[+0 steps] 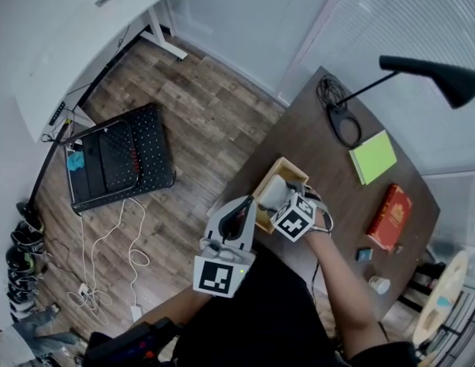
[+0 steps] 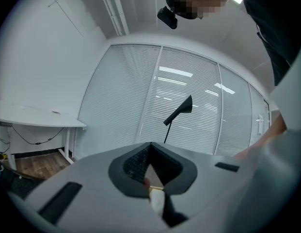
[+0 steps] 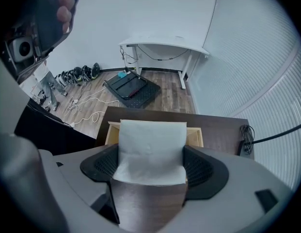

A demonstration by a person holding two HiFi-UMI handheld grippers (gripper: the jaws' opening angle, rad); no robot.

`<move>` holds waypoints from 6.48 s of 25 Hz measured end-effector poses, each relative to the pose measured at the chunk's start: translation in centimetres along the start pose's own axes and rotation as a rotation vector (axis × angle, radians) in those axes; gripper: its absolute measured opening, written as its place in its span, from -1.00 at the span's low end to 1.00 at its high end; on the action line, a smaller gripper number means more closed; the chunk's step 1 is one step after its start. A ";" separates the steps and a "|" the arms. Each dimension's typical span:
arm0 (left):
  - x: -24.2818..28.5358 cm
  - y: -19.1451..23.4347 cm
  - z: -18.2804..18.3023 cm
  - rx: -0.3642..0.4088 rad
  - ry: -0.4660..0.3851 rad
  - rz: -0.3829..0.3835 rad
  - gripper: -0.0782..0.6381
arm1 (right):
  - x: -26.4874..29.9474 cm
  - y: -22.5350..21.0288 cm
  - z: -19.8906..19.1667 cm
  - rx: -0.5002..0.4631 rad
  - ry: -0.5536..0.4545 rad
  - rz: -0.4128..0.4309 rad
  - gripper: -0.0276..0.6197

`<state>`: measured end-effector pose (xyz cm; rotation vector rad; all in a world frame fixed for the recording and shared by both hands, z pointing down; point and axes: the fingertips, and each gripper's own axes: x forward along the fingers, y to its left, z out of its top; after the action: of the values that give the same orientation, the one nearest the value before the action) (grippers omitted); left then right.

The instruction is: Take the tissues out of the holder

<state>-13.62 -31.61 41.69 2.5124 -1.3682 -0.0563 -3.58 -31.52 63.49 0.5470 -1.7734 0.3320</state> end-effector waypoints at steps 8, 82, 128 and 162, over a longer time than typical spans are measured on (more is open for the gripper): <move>-0.5 -2.3 0.4 0.023 -0.011 -0.041 -0.79 | -2.6 0.2 -1.2 0.027 -0.025 -0.040 0.40; -1.0 -22.8 -2.0 0.095 0.004 -0.172 -0.79 | -10.4 2.3 -24.1 0.209 -0.019 -0.067 0.40; -0.6 -37.5 -6.0 0.106 -0.008 -0.214 -0.79 | -12.5 3.6 -39.6 0.252 0.030 -0.083 0.40; -0.3 -44.4 -8.8 0.128 0.046 -0.346 -0.79 | -11.5 8.3 -52.1 0.424 0.115 -0.081 0.40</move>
<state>24.01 -6.57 38.54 2.8114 -0.9333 0.0199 37.50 3.37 66.89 0.8791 -1.5693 0.6775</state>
